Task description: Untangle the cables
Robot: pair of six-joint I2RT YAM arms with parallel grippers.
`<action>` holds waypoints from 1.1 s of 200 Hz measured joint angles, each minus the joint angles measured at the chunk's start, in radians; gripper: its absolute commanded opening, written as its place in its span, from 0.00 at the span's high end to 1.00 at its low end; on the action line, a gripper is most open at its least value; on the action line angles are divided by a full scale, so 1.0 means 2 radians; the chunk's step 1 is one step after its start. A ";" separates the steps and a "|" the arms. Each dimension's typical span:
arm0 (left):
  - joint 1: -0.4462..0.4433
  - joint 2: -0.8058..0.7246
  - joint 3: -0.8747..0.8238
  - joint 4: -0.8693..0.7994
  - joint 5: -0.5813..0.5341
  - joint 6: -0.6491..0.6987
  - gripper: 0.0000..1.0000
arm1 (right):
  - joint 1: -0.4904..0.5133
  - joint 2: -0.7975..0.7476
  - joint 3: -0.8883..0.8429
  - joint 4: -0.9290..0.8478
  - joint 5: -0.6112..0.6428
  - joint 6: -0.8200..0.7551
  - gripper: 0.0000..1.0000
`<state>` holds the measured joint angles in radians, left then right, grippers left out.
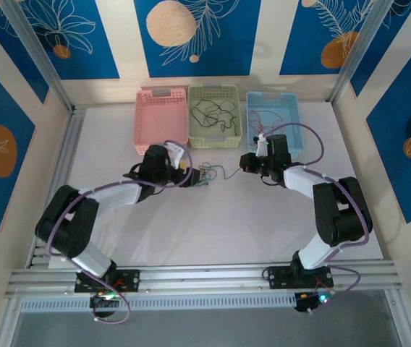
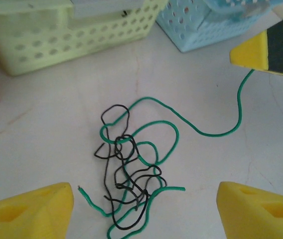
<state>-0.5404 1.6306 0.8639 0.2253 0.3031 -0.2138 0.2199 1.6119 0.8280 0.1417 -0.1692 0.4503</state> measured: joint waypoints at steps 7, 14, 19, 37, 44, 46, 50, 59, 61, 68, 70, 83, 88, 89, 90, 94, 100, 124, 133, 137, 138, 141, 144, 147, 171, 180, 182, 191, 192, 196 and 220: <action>-0.001 0.010 0.011 -0.012 0.000 0.001 0.28 | 0.000 0.000 0.000 0.000 0.002 0.000 1.00; -0.001 0.019 0.021 -0.023 0.000 0.002 0.29 | 0.000 0.000 0.000 0.000 0.004 0.001 1.00; -0.001 0.024 0.027 -0.030 0.000 0.003 0.31 | 0.000 0.000 0.000 0.000 0.005 0.001 1.00; -0.001 0.046 0.054 -0.061 -0.002 0.004 0.36 | 0.000 0.000 0.000 0.000 0.006 0.001 1.00; -0.001 0.054 0.065 -0.071 -0.002 0.004 0.36 | 0.000 0.000 0.000 -0.001 0.007 0.001 1.00; -0.001 0.056 0.068 -0.073 -0.002 0.003 0.36 | 0.000 0.000 0.000 -0.001 0.007 0.001 1.00; -0.001 0.059 0.072 -0.077 -0.002 0.004 0.36 | 0.000 0.000 0.000 -0.001 0.007 0.001 1.00; -0.002 0.065 0.081 -0.084 -0.001 0.004 0.36 | 0.000 0.000 0.000 -0.002 0.007 0.001 1.00; -0.002 0.066 0.082 -0.084 0.000 0.004 0.36 | 0.000 0.000 0.000 -0.002 0.007 0.001 1.00; -0.003 0.066 0.083 -0.087 0.001 0.004 0.36 | 0.000 0.000 0.000 -0.002 0.007 0.001 1.00; -0.003 0.066 0.083 -0.088 0.002 0.004 0.36 | 0.000 0.000 0.000 -0.002 0.007 0.001 1.00; -0.004 0.066 0.083 -0.096 0.002 0.004 0.34 | 0.000 0.000 0.000 -0.003 0.007 0.001 1.00; -0.004 0.066 0.083 -0.098 0.002 0.005 0.34 | 0.000 0.000 0.000 -0.003 0.007 0.001 1.00; -0.004 0.066 0.083 -0.099 0.002 0.006 0.33 | 0.000 0.000 0.000 -0.003 0.007 0.001 1.00; -0.004 0.066 0.083 -0.099 0.002 0.005 0.33 | 0.000 0.000 0.000 -0.003 0.007 0.001 1.00; -0.005 0.066 0.083 -0.101 0.001 0.006 0.33 | 0.000 0.000 0.000 -0.004 0.007 0.001 1.00; -0.005 0.066 0.083 -0.104 0.000 0.006 0.32 | 0.000 0.000 0.000 -0.004 0.008 0.001 1.00; -0.005 0.066 0.083 -0.111 -0.012 0.005 0.32 | 0.000 0.000 0.000 -0.004 0.008 0.001 1.00; -0.005 0.067 0.083 -0.113 -0.018 0.003 0.32 | 0.000 0.000 0.000 -0.004 0.009 0.001 1.00; -0.005 0.068 0.083 -0.113 -0.021 0.002 0.33 | 0.000 0.000 0.000 -0.004 0.009 0.001 1.00; -0.005 0.068 0.083 -0.114 -0.021 0.002 0.33 | 0.000 0.000 0.000 -0.004 0.009 0.001 1.00; -0.005 0.069 0.083 -0.114 -0.023 0.001 0.34 | 0.000 0.000 0.000 -0.004 0.009 0.001 1.00; -0.005 0.070 0.083 -0.114 -0.025 0.000 0.34 | 0.000 0.000 0.000 -0.004 0.009 0.001 1.00; -0.005 0.071 0.083 -0.114 -0.025 -0.001 0.34 | 0.000 0.000 0.000 -0.004 0.009 0.001 1.00; -0.005 0.084 0.086 -0.126 -0.034 -0.010 0.42 | 0.000 0.000 0.000 -0.004 0.011 0.001 1.00; -0.005 0.088 0.087 -0.130 -0.036 -0.011 0.45 | 0.000 0.000 0.000 -0.004 0.012 0.001 1.00; -0.005 0.089 0.087 -0.131 -0.037 -0.013 0.46 | 0.000 0.000 0.000 -0.004 0.012 0.001 1.00; -0.005 0.091 0.088 -0.136 -0.039 -0.014 0.48 | 0.000 0.000 0.000 -0.004 0.013 0.001 1.00; -0.005 0.092 0.088 -0.136 -0.039 -0.013 0.48 | 0.000 0.000 0.000 -0.004 0.013 0.001 1.00; -0.005 0.093 0.088 -0.136 -0.040 -0.016 0.48 | 0.000 0.000 0.000 -0.004 0.013 0.001 1.00; -0.005 0.097 0.093 -0.139 -0.044 -0.018 0.52 | 0.000 0.000 0.000 -0.004 0.014 0.001 1.00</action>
<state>-0.5503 1.8256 1.0492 -0.0532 0.2157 -0.2493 0.2199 1.6119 0.8280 0.1341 -0.1410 0.4530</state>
